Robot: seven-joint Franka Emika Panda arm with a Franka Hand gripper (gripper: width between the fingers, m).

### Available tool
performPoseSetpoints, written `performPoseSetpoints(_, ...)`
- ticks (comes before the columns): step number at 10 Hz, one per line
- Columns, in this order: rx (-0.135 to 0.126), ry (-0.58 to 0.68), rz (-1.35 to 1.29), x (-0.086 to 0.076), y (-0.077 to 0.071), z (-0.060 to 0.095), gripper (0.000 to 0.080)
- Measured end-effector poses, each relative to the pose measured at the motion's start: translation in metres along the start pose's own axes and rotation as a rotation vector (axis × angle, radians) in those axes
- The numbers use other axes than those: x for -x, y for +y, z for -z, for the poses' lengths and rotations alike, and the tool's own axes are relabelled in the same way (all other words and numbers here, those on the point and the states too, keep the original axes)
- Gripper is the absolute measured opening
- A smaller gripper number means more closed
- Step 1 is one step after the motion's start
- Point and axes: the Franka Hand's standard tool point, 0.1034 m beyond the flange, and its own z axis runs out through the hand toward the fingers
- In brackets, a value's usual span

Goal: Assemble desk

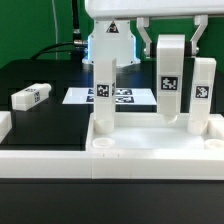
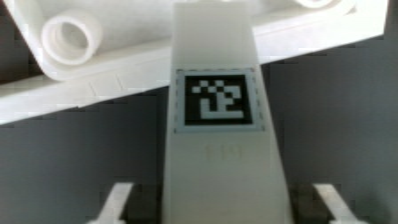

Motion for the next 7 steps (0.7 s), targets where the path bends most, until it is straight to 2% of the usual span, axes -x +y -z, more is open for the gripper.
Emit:
performPoseSetpoints(1, -0.009, 0.069, -0.008, -0.005, -0.003, 0.002, 0.029)
performPoseSetpoints(2, -0.026, 0.176, -0.01, 0.005, -0.012, 0.001, 0.029)
performPoseSetpoints(3, -0.036, 0.198, -0.014, 0.024, -0.023, 0.0, 0.029)
performPoseSetpoints(4, -0.047, 0.227, 0.005, 0.031, -0.036, 0.001, 0.029)
performPoseSetpoints(5, -0.047, 0.224, 0.035, 0.037, -0.045, 0.0, 0.029)
performPoseSetpoints(6, -0.037, 0.225, 0.107, 0.038, -0.046, -0.003, 0.029)
performPoseSetpoints(7, -0.031, 0.224, 0.118, 0.037, -0.041, -0.004, 0.029)
